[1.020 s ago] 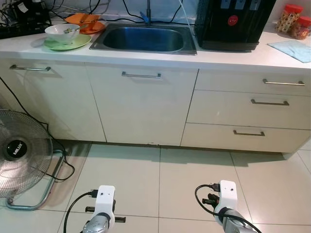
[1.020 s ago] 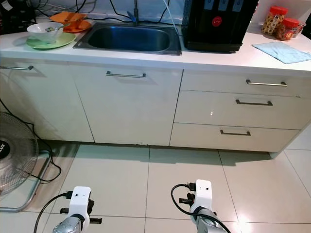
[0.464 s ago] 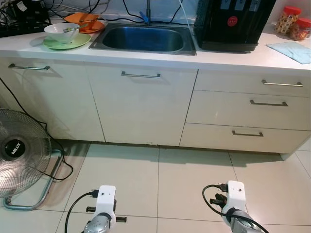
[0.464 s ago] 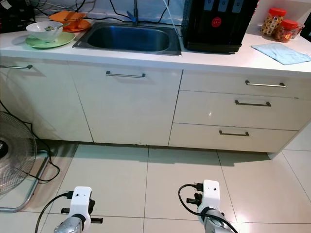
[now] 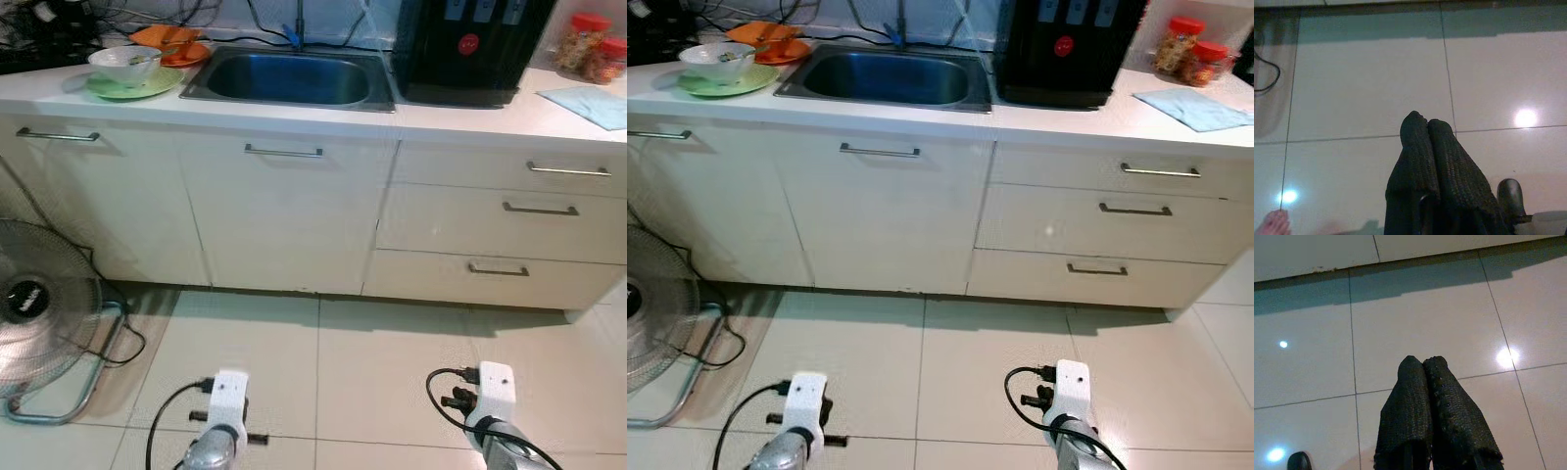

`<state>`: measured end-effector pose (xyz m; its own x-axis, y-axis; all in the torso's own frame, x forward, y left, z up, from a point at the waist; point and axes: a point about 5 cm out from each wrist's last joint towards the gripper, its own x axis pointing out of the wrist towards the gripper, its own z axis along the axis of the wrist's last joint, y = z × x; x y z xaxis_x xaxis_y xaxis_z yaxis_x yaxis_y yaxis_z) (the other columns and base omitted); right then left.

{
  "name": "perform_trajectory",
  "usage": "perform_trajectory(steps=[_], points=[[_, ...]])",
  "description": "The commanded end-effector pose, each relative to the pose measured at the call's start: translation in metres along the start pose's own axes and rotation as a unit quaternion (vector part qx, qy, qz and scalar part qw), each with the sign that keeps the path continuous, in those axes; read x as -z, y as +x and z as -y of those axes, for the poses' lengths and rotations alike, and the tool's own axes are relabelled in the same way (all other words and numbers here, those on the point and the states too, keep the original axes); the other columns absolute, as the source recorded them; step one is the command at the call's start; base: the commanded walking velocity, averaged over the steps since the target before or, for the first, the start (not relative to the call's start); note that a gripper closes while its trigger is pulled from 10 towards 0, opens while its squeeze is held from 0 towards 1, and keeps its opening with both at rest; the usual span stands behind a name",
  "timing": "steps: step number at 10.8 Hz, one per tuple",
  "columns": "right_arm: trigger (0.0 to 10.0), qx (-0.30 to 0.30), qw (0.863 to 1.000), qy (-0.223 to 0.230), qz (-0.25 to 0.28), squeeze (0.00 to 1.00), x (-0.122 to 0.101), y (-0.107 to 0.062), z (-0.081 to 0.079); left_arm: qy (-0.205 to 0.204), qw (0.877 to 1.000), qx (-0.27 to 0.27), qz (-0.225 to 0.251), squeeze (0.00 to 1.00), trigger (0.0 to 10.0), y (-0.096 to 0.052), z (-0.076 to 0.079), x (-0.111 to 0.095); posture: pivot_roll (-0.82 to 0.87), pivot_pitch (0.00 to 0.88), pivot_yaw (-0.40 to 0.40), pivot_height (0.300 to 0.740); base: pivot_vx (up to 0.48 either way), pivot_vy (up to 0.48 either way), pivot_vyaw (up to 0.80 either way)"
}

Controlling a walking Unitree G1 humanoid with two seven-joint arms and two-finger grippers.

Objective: Kitchen organization

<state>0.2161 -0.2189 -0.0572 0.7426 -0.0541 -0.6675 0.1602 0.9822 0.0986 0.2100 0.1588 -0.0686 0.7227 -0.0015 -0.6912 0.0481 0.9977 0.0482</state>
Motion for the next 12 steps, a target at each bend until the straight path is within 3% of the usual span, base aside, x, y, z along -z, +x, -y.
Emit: perform_trajectory(steps=[1,3,5,7,8,9,12], points=[[10.0,-0.012,1.000,0.007,0.002,0.00,0.001,0.002,-0.012,0.000,1.000,-0.019,0.001,0.00,10.0,-0.001,-0.015,0.002,0.05,0.003,-0.038,0.740,0.000,0.000,0.00],[10.0,-0.049,0.999,0.008,0.000,0.00,0.005,0.005,-0.045,0.008,0.999,-0.045,-0.004,0.00,10.0,-0.005,-0.041,0.005,0.07,0.054,0.038,0.740,0.000,0.000,0.00],[10.0,-0.062,0.998,0.007,-0.005,0.00,0.010,0.004,-0.058,0.019,0.998,-0.053,0.004,0.00,10.0,-0.004,-0.050,-0.002,0.06,0.053,0.076,0.740,0.000,0.000,0.00],[10.0,-0.052,0.998,0.018,0.003,0.00,0.009,0.004,-0.055,0.029,0.999,-0.043,0.007,0.00,10.0,-0.002,-0.047,-0.006,0.03,0.056,0.087,0.740,0.000,0.000,0.00],[10.0,-0.041,0.999,0.022,0.019,0.00,0.005,0.004,-0.045,0.026,0.999,-0.015,0.013,0.00,10.0,0.001,-0.026,-0.011,0.00,0.046,0.064,0.740,0.000,0.000,0.00],[10.0,-0.043,0.999,0.018,0.025,0.00,0.001,0.004,-0.041,0.023,0.999,-0.006,0.022,0.00,10.0,0.003,-0.017,-0.014,0.00,0.046,0.045,0.740,0.000,0.000,0.00],[10.0,-0.037,0.999,0.003,0.037,0.00,-0.011,0.006,-0.035,0.005,0.999,-0.004,0.031,0.00,10.0,0.003,-0.007,-0.015,-0.01,0.035,0.013,0.740,0.000,0.000,0.00]])
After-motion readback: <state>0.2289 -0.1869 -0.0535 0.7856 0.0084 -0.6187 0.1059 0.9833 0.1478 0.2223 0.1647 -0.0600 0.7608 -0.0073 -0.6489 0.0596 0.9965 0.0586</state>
